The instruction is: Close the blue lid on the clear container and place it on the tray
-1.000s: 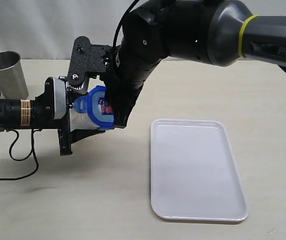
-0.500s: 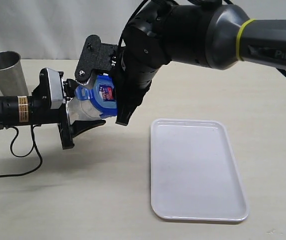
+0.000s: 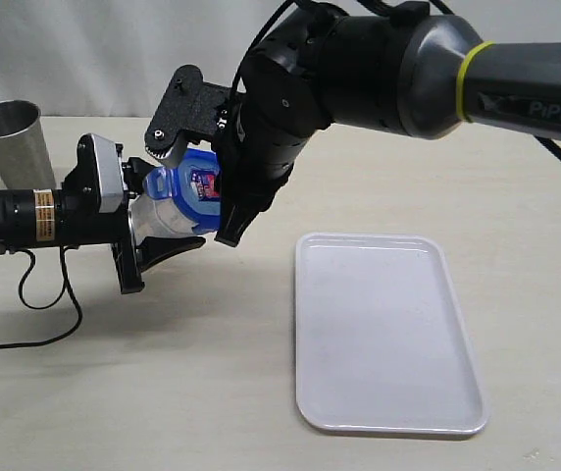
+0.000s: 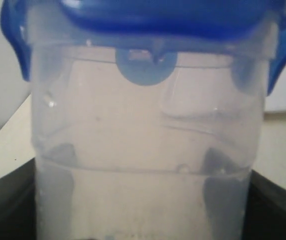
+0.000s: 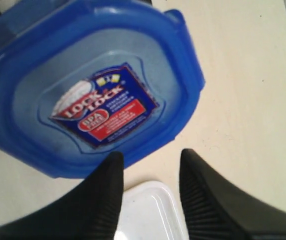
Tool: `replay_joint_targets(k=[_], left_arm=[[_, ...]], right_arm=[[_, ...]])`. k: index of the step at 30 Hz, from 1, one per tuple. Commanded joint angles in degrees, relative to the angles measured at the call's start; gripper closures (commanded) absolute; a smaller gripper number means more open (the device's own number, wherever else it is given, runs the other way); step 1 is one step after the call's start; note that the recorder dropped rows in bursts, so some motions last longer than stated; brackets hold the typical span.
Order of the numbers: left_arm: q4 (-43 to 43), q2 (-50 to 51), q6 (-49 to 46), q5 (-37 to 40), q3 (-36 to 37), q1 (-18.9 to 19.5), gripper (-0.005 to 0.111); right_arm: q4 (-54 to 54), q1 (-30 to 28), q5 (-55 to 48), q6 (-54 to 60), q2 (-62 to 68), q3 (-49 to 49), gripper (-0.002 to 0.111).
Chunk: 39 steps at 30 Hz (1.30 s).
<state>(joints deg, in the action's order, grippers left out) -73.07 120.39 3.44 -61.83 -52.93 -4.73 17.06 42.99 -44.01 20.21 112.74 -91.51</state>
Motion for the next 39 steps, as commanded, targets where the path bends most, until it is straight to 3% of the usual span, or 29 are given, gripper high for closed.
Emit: replay_joint_targets(k=[1,5,9,16,24,29,34,35,39], left_arm=[[1.4,-1.4,1.9,-8.1,-0.6,-0.6,0.107],[1.2,-1.4,2.8,-8.1,-0.6,-0.6,0.107],[1.1,-1.4,2.9,-8.1,-0.6,-0.6,0.107],[1.1,-1.4,3.0,-8.1,-0.6,-0.6,0.107],[3.5,-1.4,3.0,-5.5,-0.6,-0.6,0.107],[3.5,-1.4,3.0,-3.2,-0.6,-0.6,0.107],[3.5,-1.4,3.0,-3.2,-0.6,-0.6,0.107],[3.5,-1.4,4.3,-3.2,-0.6,-0.6,0.107],[3.6,-1.4,5.6,-3.2,-0.6,-0.6,0.107]], right_arm=[[-2.4,0.1,3.2,-2.1,2.2,0.2,0.071],[-1.9,0.1,3.5,-3.5,3.4,0.2,0.071],[4.5,0.0,4.1,-12.0,3.4,0.2,0.071],[7.5,-4.0,5.4,-19.6,3.4,0.2,0.071],[-5.1,-8.4,5.2,-16.1,-1.1,0.2,0.071],[-6.1,-10.1,5.4,-16.6,-6.8,0.2,0.071],[-24.7,-10.2,4.6,-6.0,-11.7,0.2,0.071],[-36.0,-10.2,3.7,1.8,-11.8,0.2,0.075],[-51.2,-10.2,-2.2,15.2,-9.4,0.2,0.094]])
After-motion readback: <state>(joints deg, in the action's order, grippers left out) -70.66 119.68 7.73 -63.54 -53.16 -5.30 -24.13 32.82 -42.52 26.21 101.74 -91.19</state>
